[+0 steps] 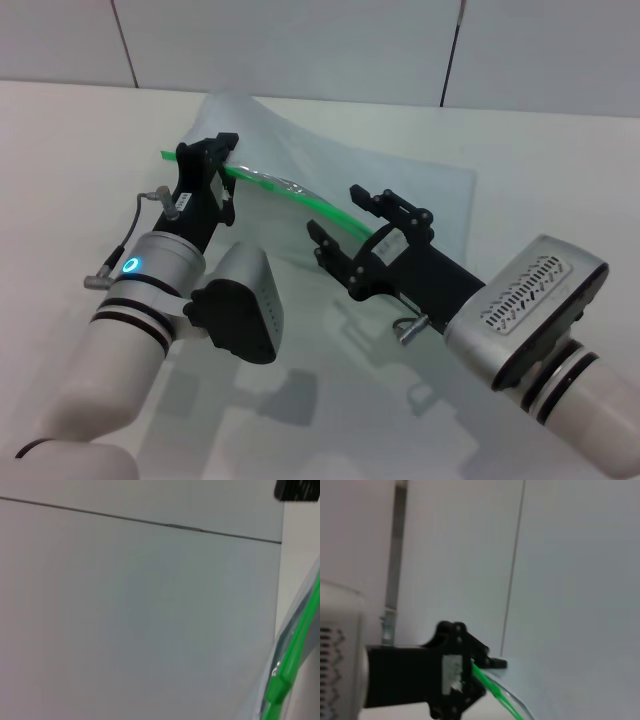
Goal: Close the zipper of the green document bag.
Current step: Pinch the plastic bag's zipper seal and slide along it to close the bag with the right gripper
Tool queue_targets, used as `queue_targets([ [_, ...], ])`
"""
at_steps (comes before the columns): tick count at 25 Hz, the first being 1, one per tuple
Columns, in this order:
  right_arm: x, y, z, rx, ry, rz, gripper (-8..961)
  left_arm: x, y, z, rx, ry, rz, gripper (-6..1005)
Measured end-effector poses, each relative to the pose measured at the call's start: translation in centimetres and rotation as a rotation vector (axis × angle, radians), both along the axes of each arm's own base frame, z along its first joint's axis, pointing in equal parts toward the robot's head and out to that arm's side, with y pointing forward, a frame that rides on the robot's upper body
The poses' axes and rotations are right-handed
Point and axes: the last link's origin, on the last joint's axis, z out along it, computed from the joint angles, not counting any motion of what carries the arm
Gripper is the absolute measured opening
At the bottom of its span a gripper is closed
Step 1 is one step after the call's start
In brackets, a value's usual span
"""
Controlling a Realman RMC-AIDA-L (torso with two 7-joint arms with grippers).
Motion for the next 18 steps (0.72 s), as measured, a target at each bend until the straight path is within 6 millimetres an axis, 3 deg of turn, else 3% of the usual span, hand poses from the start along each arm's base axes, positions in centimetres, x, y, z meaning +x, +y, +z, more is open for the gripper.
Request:
queue_targets([
  [18,-1.6,1.4,-1.0,-0.018,-0.126,0.072,580,0.2,-0.2,-0.9,-0.055,0.031,-0.023,53],
])
